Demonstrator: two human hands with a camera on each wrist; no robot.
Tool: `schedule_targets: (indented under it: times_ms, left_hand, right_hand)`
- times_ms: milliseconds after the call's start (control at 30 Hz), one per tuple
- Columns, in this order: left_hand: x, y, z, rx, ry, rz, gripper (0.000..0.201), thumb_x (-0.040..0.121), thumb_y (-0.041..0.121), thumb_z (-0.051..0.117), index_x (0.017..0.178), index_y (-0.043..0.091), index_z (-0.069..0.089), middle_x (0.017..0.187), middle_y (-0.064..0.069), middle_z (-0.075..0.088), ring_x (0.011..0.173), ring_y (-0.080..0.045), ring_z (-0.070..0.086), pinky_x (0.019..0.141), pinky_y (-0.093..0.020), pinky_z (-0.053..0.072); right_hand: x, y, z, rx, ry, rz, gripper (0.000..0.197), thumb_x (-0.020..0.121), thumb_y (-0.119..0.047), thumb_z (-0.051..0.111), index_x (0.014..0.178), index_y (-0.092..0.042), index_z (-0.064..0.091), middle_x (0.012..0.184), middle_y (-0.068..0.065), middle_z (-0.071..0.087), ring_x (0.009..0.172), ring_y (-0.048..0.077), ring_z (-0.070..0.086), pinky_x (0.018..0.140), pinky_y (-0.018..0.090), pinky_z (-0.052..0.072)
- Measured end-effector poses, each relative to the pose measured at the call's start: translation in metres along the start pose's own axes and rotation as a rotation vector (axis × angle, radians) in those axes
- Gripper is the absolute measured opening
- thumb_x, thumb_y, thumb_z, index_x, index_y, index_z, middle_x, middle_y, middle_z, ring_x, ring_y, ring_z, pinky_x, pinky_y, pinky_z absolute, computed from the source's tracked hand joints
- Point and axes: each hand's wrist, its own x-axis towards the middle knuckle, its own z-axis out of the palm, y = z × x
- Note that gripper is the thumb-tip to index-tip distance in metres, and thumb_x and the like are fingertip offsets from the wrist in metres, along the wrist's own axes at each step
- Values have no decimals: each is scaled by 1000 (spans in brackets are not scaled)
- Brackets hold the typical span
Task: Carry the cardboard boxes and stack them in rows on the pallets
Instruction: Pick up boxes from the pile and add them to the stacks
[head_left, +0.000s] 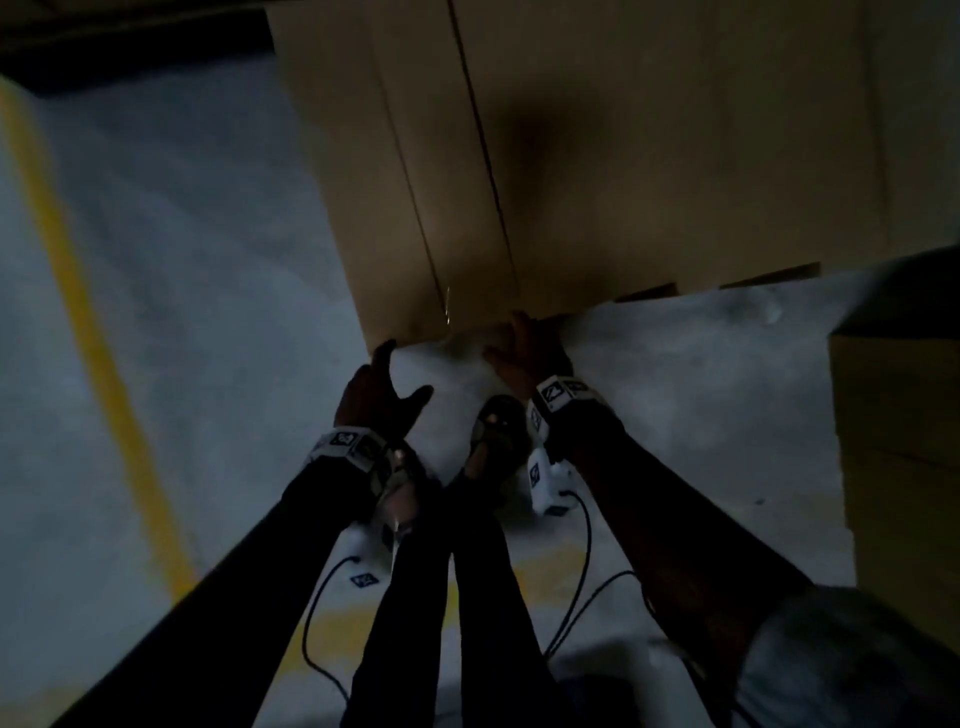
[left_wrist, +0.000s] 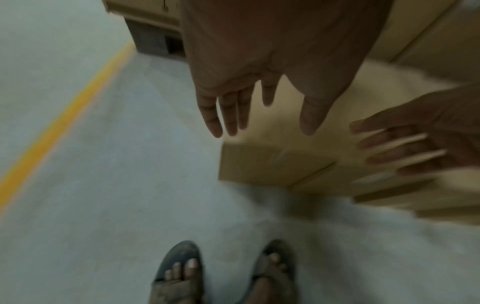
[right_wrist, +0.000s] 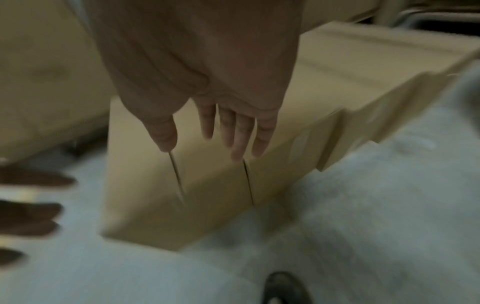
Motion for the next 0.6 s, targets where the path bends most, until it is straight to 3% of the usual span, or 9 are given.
schedule_targets:
  times_ms: [100,167,267,367,467,600]
  left_hand:
    - [30,-23,21,-5,18,5,97,89,56,70,162,34,10,141,-21,48,120,-42,55,89,-46,48]
    - [45,-32,33,-21,25,34,99,87,60,70,162,40,8,154,-18,37,130,-42,49,96,-50,48]
    - [62,-41,44,9,25,16,92,87,65,67,159,44,14,166,-10,19,135,-42,47,101,-52,48]
    - [68,-46,50,-15,44,0,79,91,64,62,157,45,24,168,-11,19,145,-40,36,110,-51,41]
    - [70,-50,50,-15,67,-39,80,94,68,54,160,44,17,169,-8,20,153,-34,26,118,-53,33]
    - [72,-53,38,79,74,-100,71,92,76,46,156,55,22,170,-2,19,143,-38,42,109,-62,42]
  right_hand:
    - [31,11,25,-90,73,-57,86,98,-47,62,164,-23,13,172,6,8,158,29,4,126,50,13]
    - [46,17,37,-104,135,-79,87,97,-47,64,164,-25,13,172,7,4,158,29,-2,126,52,10]
    - [56,24,50,-47,164,-95,87,95,-45,68,164,-26,17,172,7,2,158,28,0,125,51,17]
    - [60,32,60,-39,156,-114,89,92,-47,71,163,-27,20,172,6,-4,158,28,-1,125,52,20]
    - [62,37,66,82,189,-110,88,87,-53,74,160,-30,29,172,2,2,158,26,4,123,50,26]
    - [63,34,60,223,219,-95,82,88,-55,73,157,-30,37,170,1,15,156,21,13,121,38,27]
